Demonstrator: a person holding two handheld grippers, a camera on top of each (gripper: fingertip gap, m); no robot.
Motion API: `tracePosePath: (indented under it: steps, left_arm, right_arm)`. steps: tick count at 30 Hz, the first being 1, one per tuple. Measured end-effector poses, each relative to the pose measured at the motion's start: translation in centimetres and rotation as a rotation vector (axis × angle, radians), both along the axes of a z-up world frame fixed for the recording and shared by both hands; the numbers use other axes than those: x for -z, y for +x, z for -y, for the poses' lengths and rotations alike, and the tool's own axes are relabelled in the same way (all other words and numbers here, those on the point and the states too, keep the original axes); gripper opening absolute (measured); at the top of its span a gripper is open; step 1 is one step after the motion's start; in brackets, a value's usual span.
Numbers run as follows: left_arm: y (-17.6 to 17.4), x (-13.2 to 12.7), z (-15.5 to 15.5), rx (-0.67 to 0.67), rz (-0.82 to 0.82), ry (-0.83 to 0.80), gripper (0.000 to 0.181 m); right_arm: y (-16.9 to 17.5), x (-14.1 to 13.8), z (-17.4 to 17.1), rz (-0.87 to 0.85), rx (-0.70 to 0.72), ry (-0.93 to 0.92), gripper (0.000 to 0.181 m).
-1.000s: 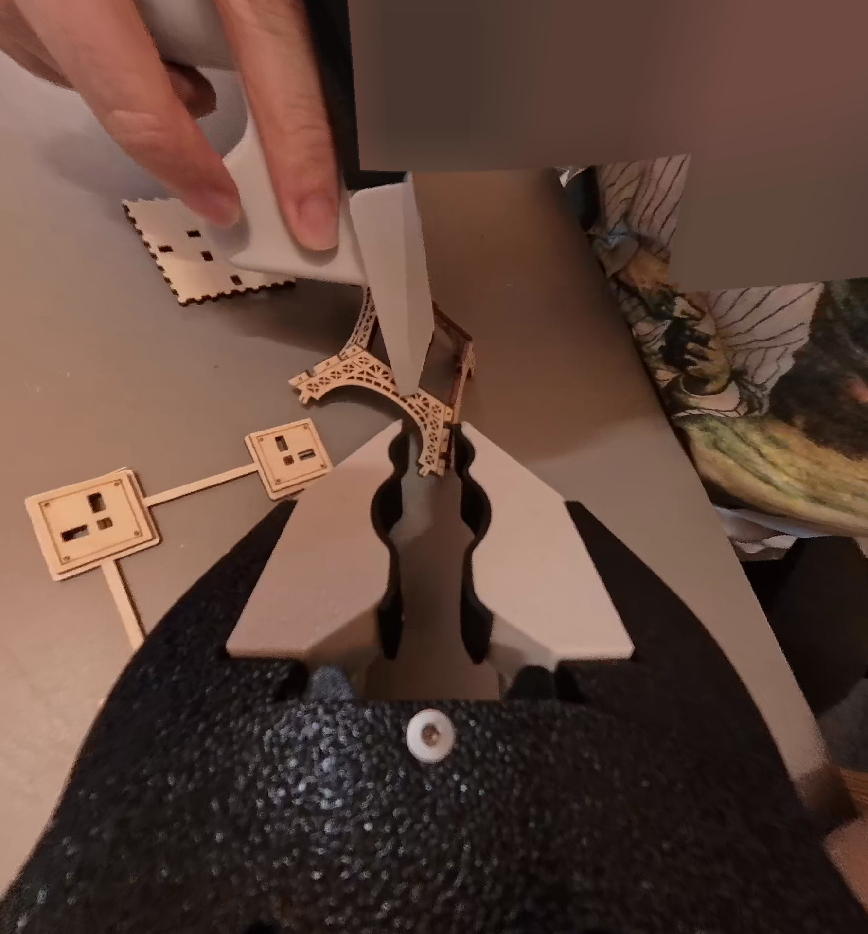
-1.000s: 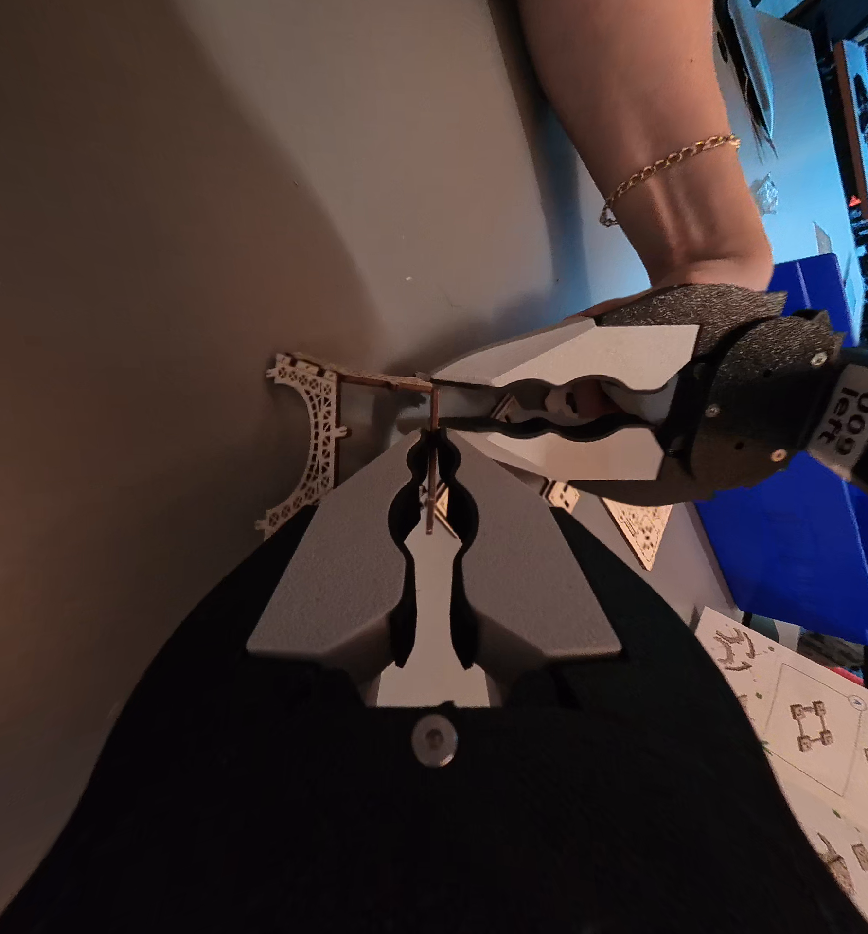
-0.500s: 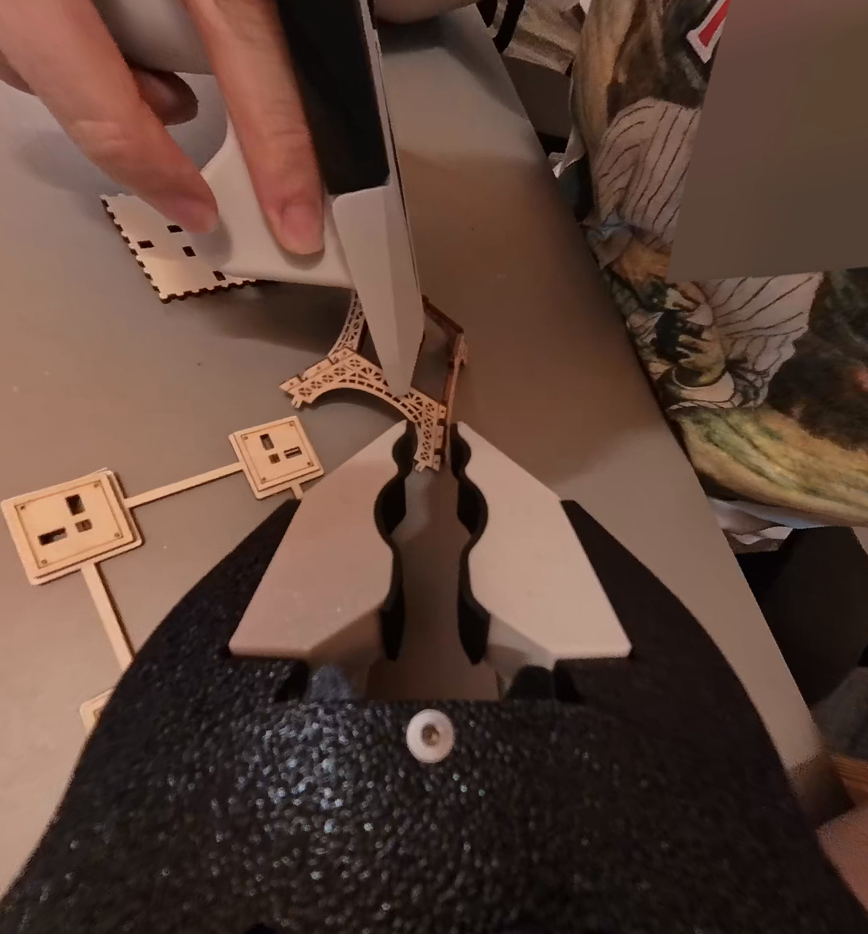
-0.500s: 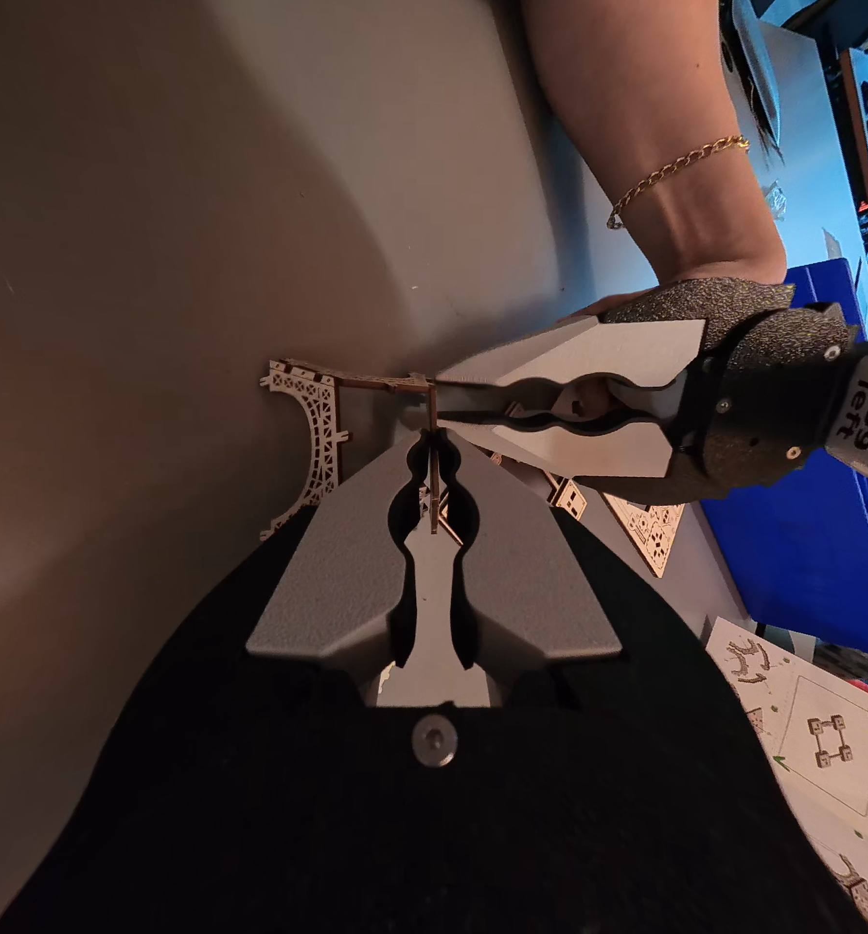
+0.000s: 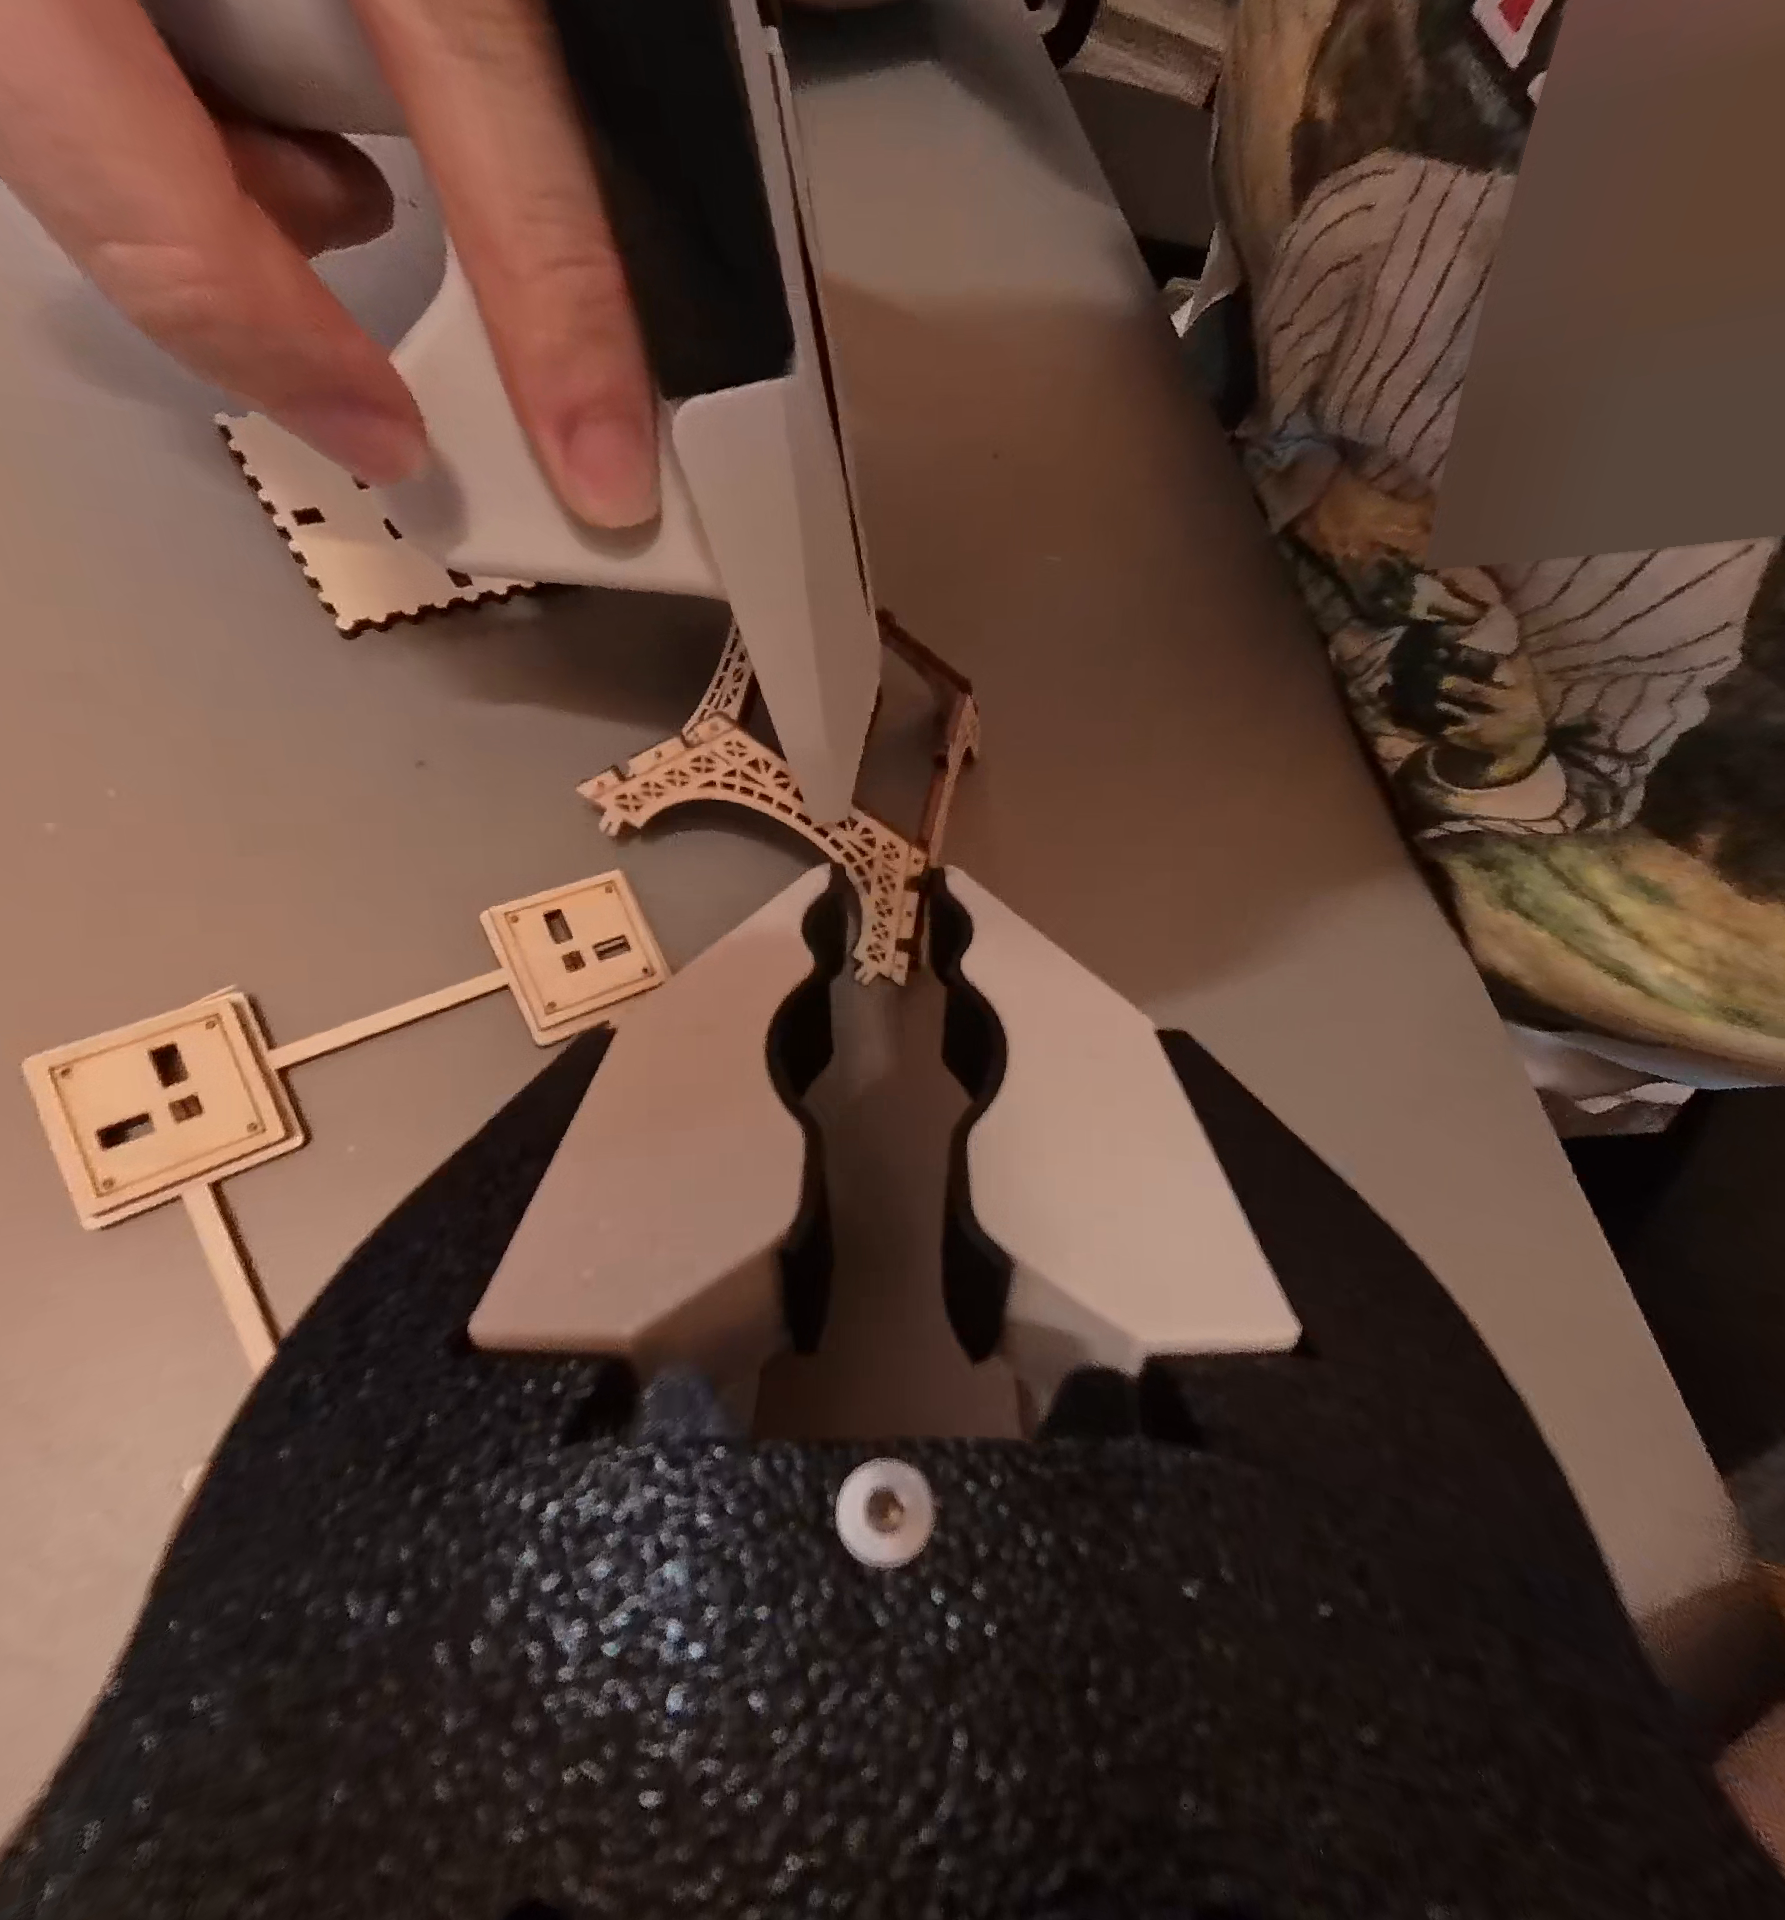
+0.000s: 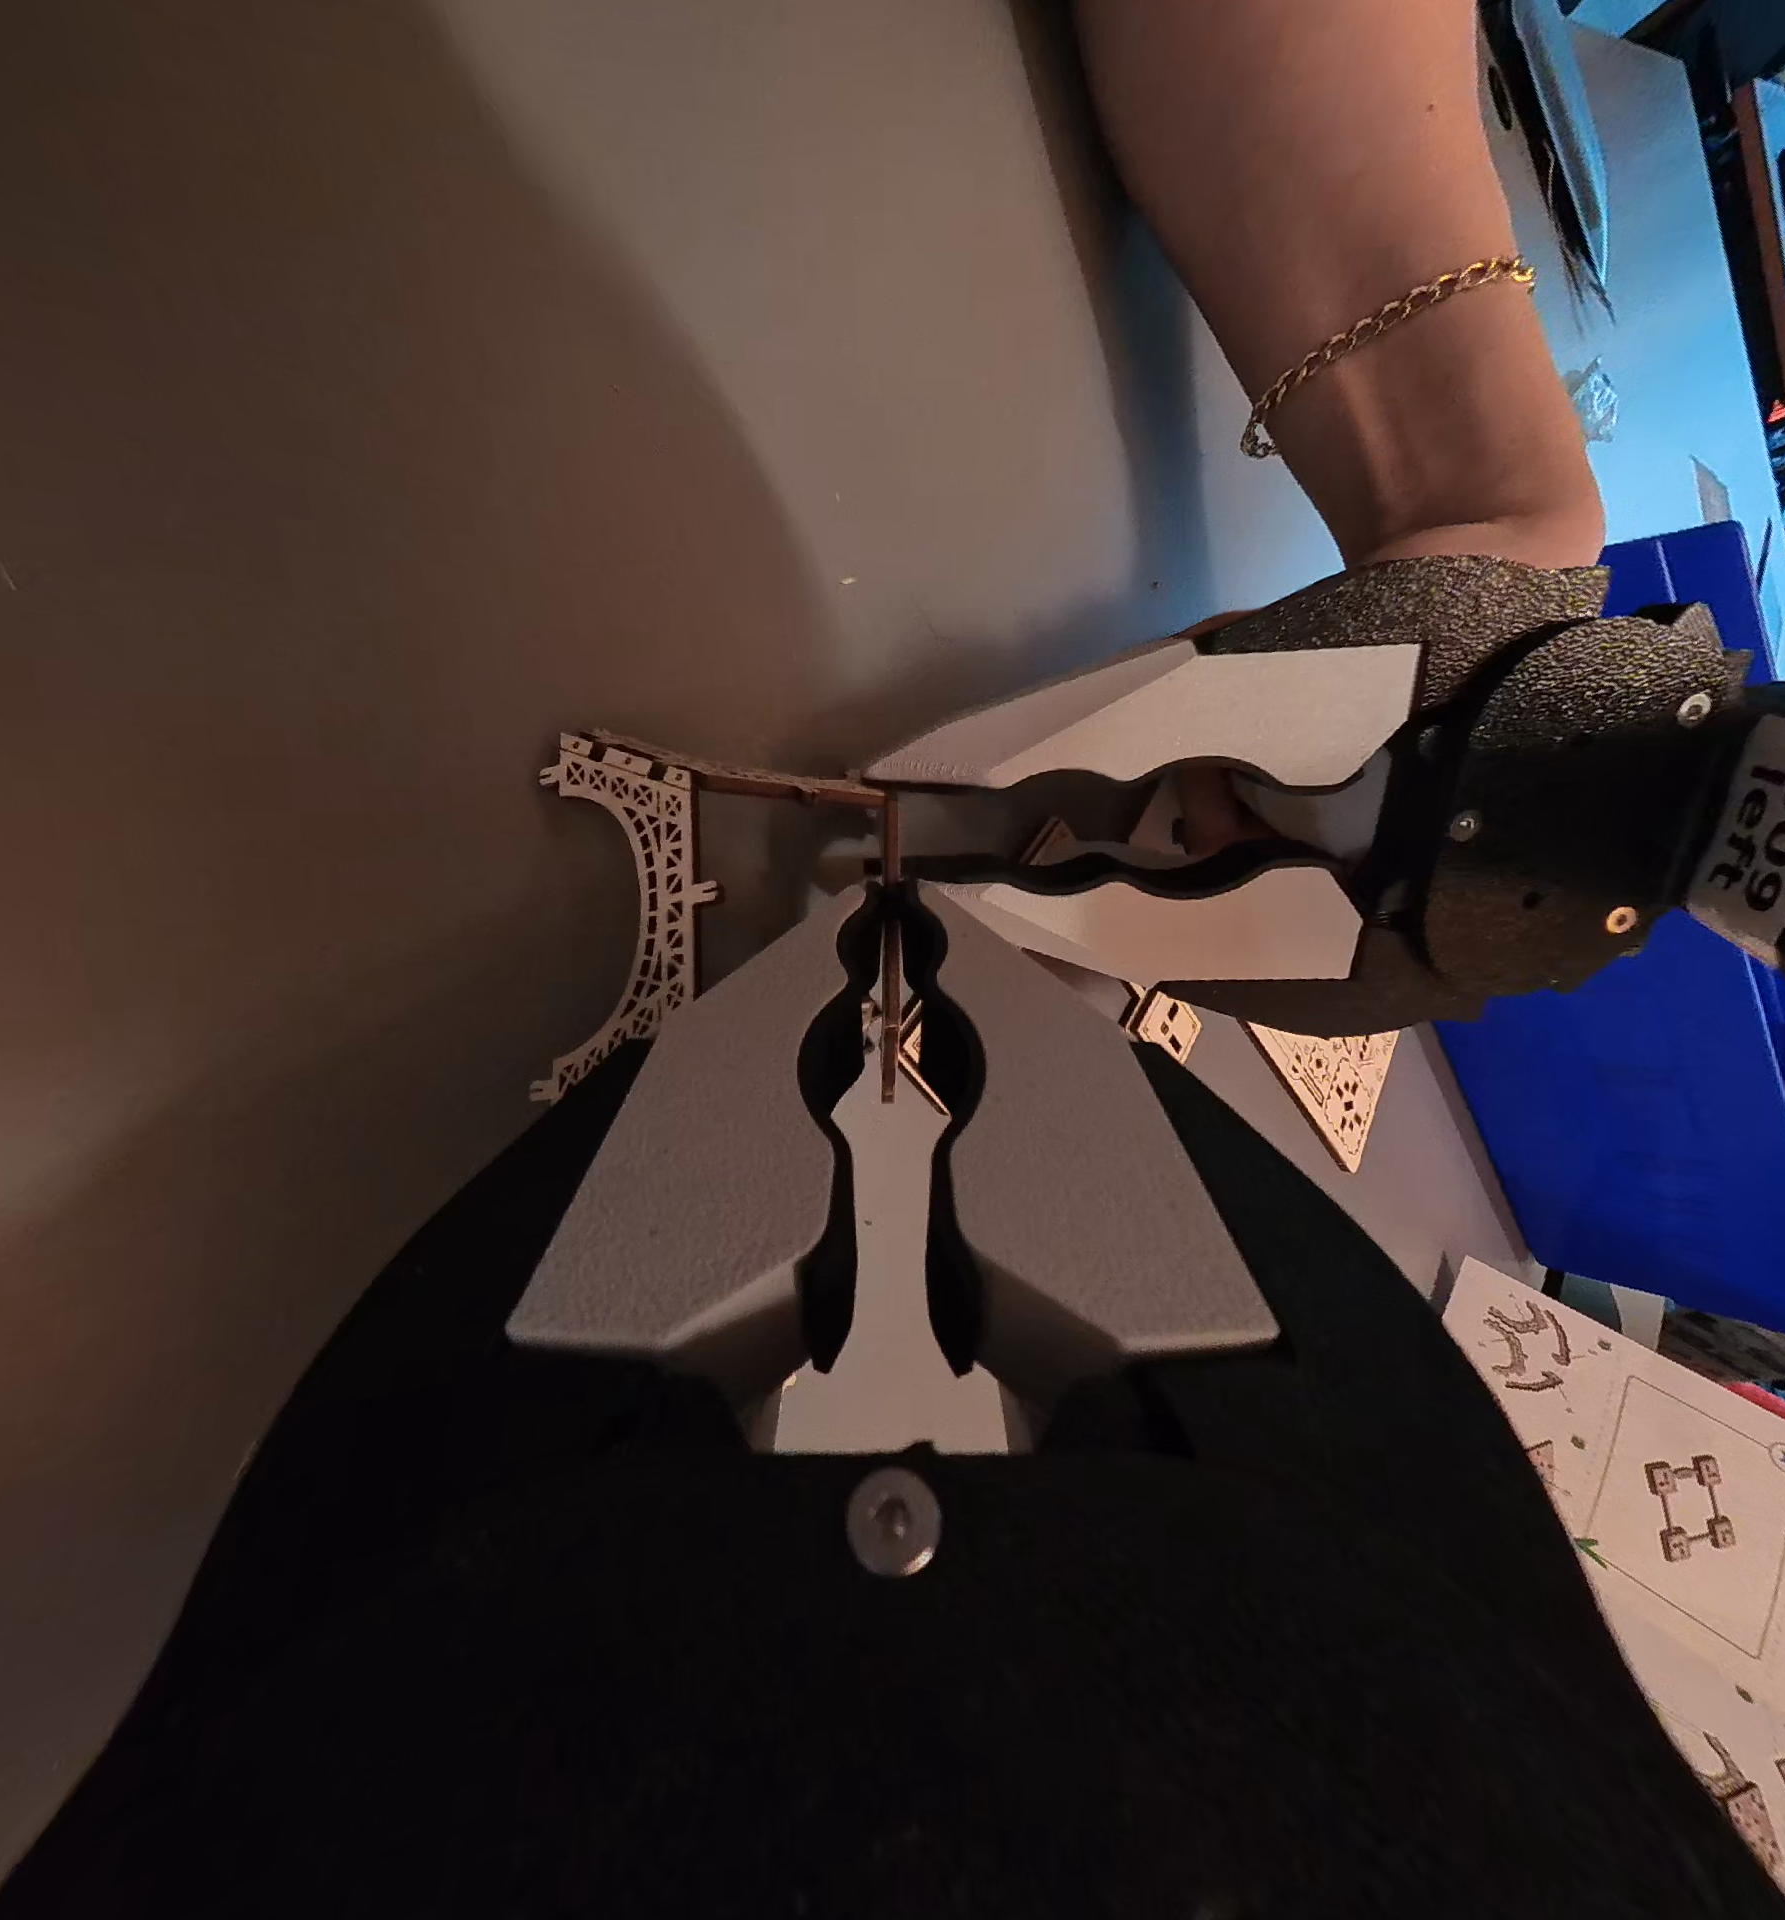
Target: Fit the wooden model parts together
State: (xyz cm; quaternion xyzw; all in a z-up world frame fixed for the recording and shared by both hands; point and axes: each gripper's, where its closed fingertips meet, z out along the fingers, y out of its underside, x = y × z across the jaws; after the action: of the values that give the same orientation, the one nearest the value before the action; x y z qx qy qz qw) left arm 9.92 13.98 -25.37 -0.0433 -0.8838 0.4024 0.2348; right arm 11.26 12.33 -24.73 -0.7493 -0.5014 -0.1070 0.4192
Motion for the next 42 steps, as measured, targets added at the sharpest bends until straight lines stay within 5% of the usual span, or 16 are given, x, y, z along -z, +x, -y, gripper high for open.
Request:
tracePosePath:
  steps: [8,15,23,25,42]
  left_arm:
    - [-0.1,0.0,0.1,0.000,-0.027,0.014,0.011]
    - [0.6,-0.2,0.6,-0.094,-0.061,0.013,0.011]
    - [1.0,-0.5,0.8,-0.152,-0.022,0.000,0.013]
    - [0.9,-0.7,0.8,-0.164,0.005,-0.007,0.029]
    - [-1.5,0.6,1.5,-0.122,0.102,0.020,0.014]
  right_arm:
    - [-0.4,0.0,0.2,-0.008,-0.002,-0.014,0.001]
    - [0.8,0.2,0.1,0.151,0.080,-0.038,0.014]
    - [0.8,0.4,-0.1,0.305,0.152,-0.008,0.001]
    - [0.5,0.2,0.3,0.293,0.173,0.012,0.001]
    - [-0.9,-0.5,0.8,0.300,0.141,-0.002,0.001]
